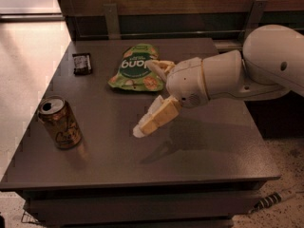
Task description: Pick orange can
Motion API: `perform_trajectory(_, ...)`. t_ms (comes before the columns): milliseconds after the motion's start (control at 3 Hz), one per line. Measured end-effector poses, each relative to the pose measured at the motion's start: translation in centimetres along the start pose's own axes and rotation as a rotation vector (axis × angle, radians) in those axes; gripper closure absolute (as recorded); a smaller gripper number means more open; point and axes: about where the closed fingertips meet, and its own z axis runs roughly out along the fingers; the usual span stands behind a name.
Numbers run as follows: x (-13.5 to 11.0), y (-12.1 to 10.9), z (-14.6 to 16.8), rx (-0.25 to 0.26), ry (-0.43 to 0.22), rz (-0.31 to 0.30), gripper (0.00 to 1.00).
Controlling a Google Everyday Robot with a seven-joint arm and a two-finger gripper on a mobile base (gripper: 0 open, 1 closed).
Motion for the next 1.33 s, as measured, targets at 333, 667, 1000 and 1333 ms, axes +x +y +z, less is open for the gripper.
perform_trajectory(333, -1.1, -1.2, 3.9, -0.007, -0.100, -0.006, 0.00)
perform_trajectory(667, -2.2, -1.1, 7.0, -0.006, -0.185, 0.000, 0.00)
perform_trajectory(1000, -3.7, -0.1, 10.6, -0.029, -0.268, 0.009, 0.00)
perform_trajectory(1333, -4.8, 1.0, 12.7, -0.062, -0.302, 0.006, 0.00)
